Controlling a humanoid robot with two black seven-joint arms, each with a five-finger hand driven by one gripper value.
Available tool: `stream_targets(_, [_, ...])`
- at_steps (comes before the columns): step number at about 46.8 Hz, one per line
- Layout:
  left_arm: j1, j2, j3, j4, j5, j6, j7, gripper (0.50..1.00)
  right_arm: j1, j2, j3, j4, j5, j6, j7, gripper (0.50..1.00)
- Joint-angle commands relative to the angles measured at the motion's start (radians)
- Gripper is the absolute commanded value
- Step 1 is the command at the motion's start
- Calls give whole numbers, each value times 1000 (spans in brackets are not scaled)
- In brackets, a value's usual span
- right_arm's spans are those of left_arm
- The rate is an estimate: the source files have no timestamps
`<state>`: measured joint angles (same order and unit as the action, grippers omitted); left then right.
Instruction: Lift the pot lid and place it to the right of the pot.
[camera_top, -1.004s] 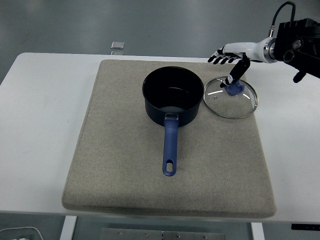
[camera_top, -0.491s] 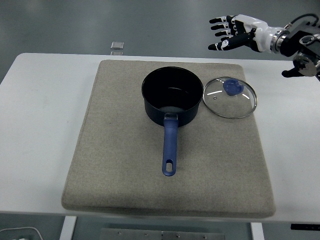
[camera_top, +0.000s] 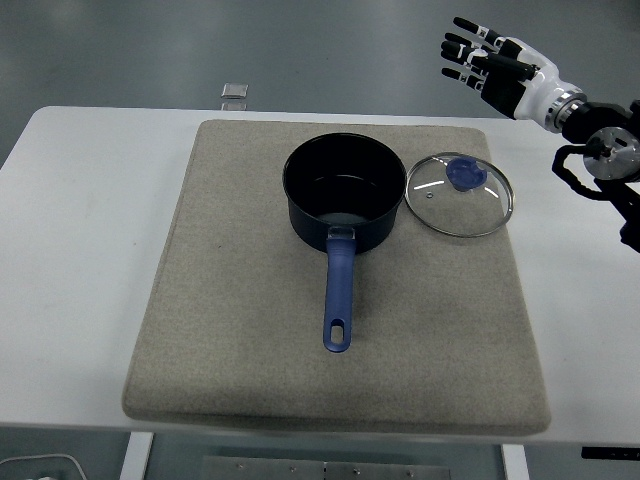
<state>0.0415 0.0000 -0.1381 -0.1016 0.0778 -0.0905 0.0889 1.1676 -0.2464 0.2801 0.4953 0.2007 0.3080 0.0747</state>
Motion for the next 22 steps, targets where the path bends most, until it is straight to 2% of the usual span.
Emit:
stream_targets(1, [0,0,0,0,0,0,0,1000,-5,9,1,-3,2,-3,4,901])
stream_targets(22, [0,0,0,0,0,0,0,1000,-22,10,1,-4,2,0,4,907])
